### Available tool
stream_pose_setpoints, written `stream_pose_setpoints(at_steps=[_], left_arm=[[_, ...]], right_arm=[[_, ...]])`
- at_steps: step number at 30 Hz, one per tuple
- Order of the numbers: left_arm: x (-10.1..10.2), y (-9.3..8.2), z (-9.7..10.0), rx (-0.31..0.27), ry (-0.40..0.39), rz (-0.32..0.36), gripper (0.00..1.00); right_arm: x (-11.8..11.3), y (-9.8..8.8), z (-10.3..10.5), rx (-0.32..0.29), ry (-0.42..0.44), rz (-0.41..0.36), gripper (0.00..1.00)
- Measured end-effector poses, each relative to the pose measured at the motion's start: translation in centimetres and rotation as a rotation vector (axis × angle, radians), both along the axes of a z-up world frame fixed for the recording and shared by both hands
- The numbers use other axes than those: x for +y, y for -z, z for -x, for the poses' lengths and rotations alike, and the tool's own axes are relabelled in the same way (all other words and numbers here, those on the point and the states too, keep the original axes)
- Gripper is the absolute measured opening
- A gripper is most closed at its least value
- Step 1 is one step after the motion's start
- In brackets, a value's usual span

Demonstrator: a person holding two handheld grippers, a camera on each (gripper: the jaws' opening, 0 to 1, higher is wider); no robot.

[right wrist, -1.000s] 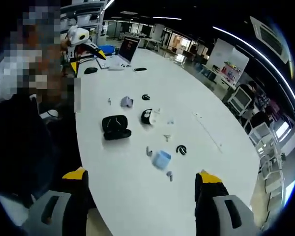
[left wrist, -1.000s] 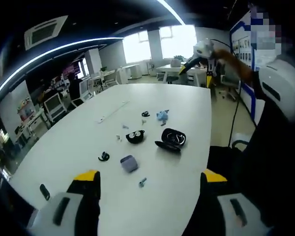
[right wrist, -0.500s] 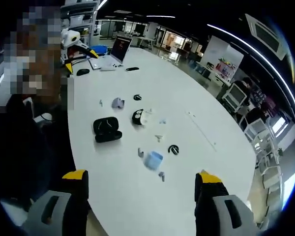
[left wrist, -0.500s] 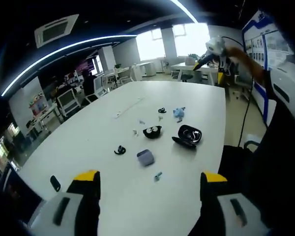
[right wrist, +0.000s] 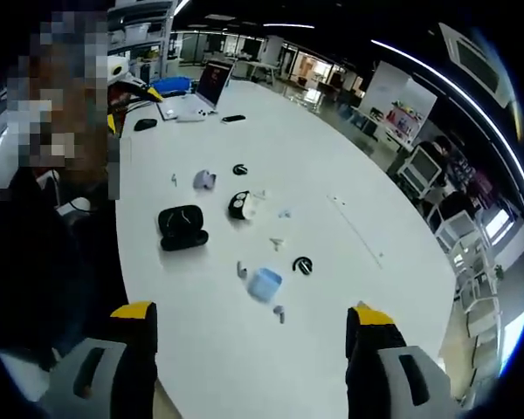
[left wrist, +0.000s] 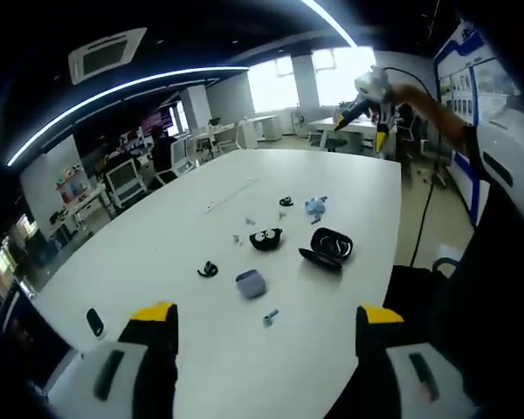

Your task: Pick up the earbuds from the table and place the earbuds into the earbud case

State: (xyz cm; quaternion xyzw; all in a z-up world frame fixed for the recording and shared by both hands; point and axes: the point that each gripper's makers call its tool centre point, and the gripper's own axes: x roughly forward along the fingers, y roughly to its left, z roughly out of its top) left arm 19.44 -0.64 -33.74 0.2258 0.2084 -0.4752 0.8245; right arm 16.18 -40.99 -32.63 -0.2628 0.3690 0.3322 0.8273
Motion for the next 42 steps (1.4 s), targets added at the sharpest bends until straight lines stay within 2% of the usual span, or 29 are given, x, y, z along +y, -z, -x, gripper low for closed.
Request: stream_pose_setpoints(at_steps=[9,16,27,35,38,42], left_arm=[[-0.4,-0.5,1.1,-0.014,-0.015,0.03,0.84],[-1.5,0.3,2.2,0.009,-0.024,0.073,0.83],[-4.5,3.8,3.7,0.116,-0.008,0.157,0.82],[-7.2,6.2,4.3,0.176,0.003,0.207,0.81],[-8.3,6.8,3.8,0.205,-0.034,0.277,0.8],[-10.0,8.2,3.2,0.234,-0.058,0.32,0.78]], right_arm=[[-0.3,0.5,-0.4,0.007,0.002,0.008,0.86],[-0.3,0.8,0.0,0.007,-0.001,0.01,0.85],[0.4,1.5,1.1,0.003,-0.016,-0.003,0.85],[0.9,2.9,2.9,0.02,-0.03,-0.017,0.85],[0.9,3.2,3.6,0.022,-0.027,-0.02,0.85],[0.7,3.3,4.2,0.019,-0.019,-0.023,0.85]])
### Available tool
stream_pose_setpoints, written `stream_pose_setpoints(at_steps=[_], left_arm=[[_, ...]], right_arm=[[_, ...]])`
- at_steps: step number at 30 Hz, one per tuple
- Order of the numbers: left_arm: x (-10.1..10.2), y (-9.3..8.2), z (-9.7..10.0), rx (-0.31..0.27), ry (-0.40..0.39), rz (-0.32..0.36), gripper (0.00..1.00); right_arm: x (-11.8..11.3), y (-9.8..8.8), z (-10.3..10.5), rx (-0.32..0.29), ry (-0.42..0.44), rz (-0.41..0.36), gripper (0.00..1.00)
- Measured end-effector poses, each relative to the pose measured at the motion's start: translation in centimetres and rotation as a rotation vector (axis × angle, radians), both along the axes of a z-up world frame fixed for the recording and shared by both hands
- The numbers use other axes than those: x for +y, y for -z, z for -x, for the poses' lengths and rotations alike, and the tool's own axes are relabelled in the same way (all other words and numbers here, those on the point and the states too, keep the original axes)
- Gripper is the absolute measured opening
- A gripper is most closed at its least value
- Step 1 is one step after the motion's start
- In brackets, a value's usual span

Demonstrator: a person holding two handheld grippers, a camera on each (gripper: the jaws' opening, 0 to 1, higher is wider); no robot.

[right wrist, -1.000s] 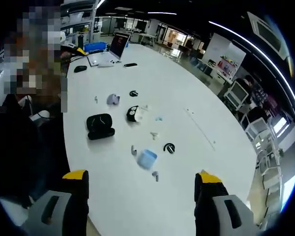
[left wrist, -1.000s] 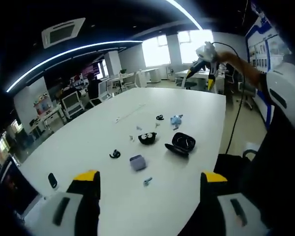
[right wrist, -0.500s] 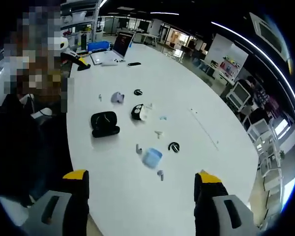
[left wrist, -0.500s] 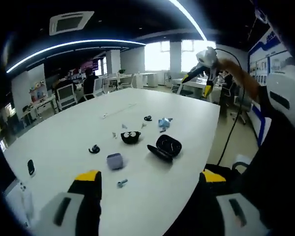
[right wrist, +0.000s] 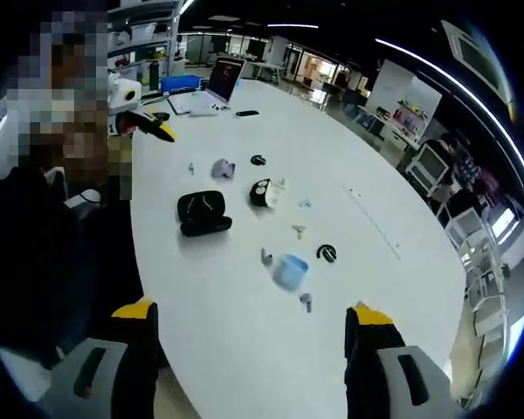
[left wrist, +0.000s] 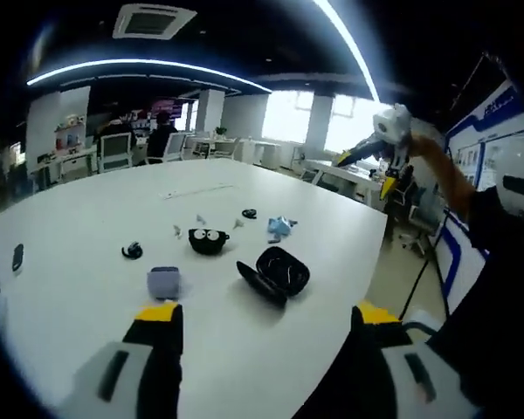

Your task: Pick up the earbuds from the table and place the earbuds into the earbud case

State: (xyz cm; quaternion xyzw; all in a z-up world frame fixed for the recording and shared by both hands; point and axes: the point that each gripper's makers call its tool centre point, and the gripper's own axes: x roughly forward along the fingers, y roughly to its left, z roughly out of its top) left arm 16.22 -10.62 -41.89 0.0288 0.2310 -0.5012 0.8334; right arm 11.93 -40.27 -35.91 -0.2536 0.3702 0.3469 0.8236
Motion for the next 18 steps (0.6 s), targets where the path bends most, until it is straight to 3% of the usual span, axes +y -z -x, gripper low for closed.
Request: stream_pose_setpoints(at_steps=[10,18], left_arm=[[-3.9,2.5,-0.7,0.07,-0.038,0.065,0.71],[-5.7,4.7,-1.7,0.177,-0.074,0.081,0.55]], right_arm=[[0.2,0.5,1.5,0.0,-0.003,-0.002,0.85],[-0.1,1.0,2.3,0.005,0.004,-0.009,0.85]])
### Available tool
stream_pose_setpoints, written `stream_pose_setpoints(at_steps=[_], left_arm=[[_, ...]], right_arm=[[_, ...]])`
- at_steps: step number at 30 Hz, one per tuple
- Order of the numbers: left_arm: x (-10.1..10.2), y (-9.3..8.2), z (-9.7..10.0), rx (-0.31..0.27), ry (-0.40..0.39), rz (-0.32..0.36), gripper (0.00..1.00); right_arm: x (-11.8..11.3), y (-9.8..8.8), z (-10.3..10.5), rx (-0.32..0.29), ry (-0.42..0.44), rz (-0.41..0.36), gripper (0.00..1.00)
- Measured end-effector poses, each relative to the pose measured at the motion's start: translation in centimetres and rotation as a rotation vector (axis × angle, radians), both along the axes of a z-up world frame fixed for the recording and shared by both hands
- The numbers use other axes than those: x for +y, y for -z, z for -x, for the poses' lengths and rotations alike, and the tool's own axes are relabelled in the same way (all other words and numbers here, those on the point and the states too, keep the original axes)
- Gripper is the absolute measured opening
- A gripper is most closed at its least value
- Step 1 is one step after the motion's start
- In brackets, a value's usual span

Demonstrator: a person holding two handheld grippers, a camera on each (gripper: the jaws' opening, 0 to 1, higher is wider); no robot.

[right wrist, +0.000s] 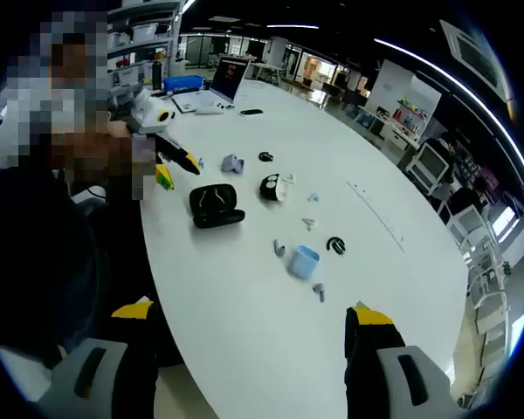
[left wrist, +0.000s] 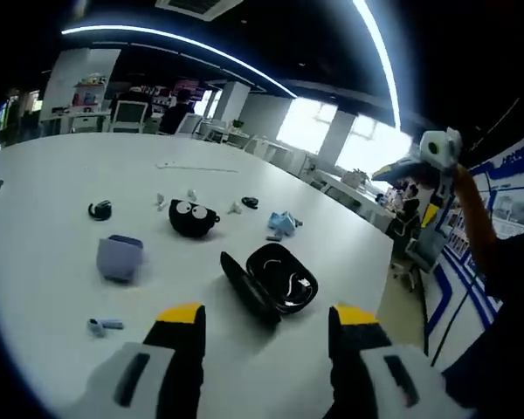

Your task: Pick up the earbuds from the table and place the earbuds into the earbud case

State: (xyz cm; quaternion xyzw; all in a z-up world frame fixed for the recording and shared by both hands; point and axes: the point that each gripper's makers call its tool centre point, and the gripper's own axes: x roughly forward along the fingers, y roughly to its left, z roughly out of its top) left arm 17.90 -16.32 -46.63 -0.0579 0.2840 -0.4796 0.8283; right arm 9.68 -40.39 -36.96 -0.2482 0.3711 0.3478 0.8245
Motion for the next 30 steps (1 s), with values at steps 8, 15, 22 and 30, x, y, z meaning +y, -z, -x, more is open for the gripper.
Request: stream_pose_setpoints(at_steps=[8,15,22,30], left_arm=[[-1.4,1.1,-1.0,0.03,-0.038,-0.005,0.46],[-2.5,2.0,-0.6,0.084,-0.013,-0.002,0.32],[-2.9,2.2,-0.8,0.096,-0.015,0.008,0.25],[-2.7,2.0,-1.4,0.091,-0.025,0.007,0.16]], right_arm=[[-0.5,0.4,0.4,0.002,0.012,-0.01,0.85],[-0.8,0.6,0.4,-0.007,0.019,-0.021,0.85],[-1.0,1.1,0.5,-0.006,0.023,-0.034,0.85],[-1.3,1.4,0.6,-0.002,0.03,-0.04,0.85]])
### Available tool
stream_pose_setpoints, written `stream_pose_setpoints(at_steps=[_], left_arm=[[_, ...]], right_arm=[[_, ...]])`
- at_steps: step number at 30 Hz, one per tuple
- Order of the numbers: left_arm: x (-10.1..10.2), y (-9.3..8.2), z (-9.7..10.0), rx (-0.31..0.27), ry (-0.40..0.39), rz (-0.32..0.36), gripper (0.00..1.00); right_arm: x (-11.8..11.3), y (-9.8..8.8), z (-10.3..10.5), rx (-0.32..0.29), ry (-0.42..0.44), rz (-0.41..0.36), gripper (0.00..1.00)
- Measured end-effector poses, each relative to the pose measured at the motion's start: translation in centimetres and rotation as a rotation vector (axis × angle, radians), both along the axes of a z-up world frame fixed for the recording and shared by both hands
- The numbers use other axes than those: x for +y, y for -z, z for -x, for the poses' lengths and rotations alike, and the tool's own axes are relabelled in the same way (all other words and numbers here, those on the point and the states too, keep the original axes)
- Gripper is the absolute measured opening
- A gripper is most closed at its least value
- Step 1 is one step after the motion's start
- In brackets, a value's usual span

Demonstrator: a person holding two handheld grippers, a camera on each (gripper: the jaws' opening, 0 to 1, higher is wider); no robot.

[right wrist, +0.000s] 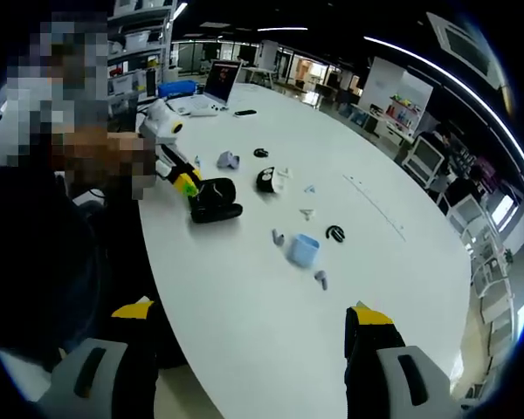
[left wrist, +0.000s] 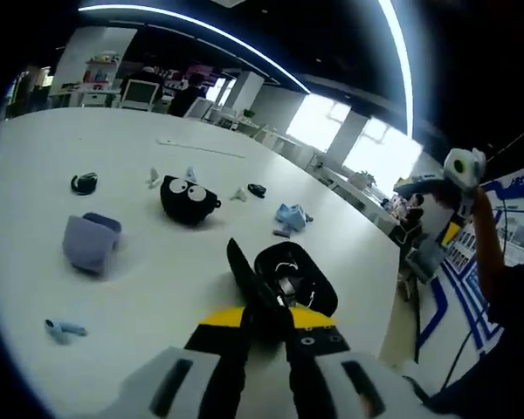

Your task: Pick up the earbuds from the table and place the earbuds into the earbud case

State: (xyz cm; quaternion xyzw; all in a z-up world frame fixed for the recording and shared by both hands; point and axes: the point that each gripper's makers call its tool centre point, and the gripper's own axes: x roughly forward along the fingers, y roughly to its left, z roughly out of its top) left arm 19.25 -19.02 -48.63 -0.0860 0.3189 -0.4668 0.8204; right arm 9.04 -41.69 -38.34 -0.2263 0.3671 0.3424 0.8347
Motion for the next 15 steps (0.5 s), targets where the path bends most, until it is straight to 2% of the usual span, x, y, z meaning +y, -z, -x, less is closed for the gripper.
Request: stream_pose_setpoints(at_steps=[5,6,10,11,13,15], left_arm=[[0.0,-0.7,-0.2,-0.041,0.01,-0.01,0.08],[0.0,-0.7,-0.3,-0.061,0.02,-0.031,0.08],[-0.3,-0.8,0.0,-0.06,0.028,-0.033,0.07],[-0.2,-0.8,-0.2,-0.099,0.035,-0.058,0.07],[-0.3,-1.3,-0.1,-0.122,0.037,-0.057,0.07],[-0.3,-1.6,-0.4,-0.176,0.049,-0.082,0.07]], right_arm=[[0.1,0.1,0.0,-0.001,0.0,-0.006,0.85],[0.1,0.1,0.0,-0.001,0.0,-0.007,0.85],[0.2,0.3,0.1,0.0,0.0,-0.011,0.85],[0.2,0.3,0.1,0.0,0.0,-0.013,0.85],[0.2,0.4,0.1,0.0,0.0,-0.015,0.85],[0.2,0.4,0.1,0.0,0.0,-0.016,0.85]])
